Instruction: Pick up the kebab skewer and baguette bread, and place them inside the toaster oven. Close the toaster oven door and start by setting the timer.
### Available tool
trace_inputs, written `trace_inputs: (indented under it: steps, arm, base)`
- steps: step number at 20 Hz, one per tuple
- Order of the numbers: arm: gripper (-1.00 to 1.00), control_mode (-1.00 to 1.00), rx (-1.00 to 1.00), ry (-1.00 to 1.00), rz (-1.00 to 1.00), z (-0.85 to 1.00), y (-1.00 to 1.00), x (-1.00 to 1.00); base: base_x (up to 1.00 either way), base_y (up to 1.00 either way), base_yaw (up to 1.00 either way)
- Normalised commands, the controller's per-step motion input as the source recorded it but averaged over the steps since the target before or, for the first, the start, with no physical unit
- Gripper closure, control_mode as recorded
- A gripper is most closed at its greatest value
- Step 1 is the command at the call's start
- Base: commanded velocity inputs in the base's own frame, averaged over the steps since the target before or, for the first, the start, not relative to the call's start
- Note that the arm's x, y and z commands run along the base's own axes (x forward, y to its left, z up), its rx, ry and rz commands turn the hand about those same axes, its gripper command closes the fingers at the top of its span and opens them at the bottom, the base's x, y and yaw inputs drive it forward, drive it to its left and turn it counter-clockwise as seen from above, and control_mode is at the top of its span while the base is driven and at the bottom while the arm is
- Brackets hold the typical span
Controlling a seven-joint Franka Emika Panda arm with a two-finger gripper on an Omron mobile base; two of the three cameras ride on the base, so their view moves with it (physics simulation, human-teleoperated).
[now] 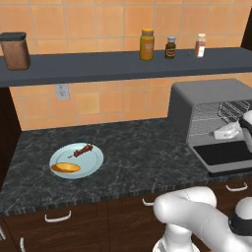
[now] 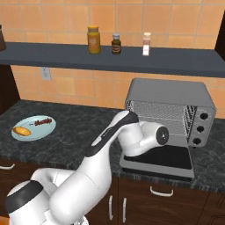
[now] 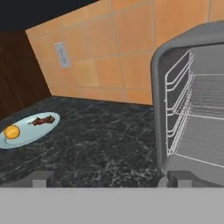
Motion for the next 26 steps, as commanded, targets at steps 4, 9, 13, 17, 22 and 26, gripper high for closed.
trace_inputs:
  steps: [4, 9, 13, 17, 22, 26]
  arm:
    - [-1.00, -1.00, 0.00, -0.18, 0.00, -0.42, -0.46, 0.50]
    - [-1.00, -1.00, -0.01, -0.09, -0.11, -0.42, -0.19, 0.62]
    - [-1.00, -1.00, -0.02, -0.04, -0.11, -0.26, -0.36, 0.65]
    - [-1.00, -1.00, -0.07, -0.02, -0.04, -0.40, -0.46, 0.58]
    - [-1.00, -1.00, -0.07, 0.00, -0.01, -0.33, -0.42, 0.68]
    - [-1.00, -1.00, -0.02, 0.00, 0.00, -0.40, -0.33, 0.59]
  base:
    - [0.00, 0.00, 0.00]
    - [0.00, 0.00, 0.00]
    - [0.00, 0.00, 0.00]
    - [0.00, 0.00, 0.00]
    - [0.00, 0.00, 0.00]
    - [0.00, 0.00, 0.00]
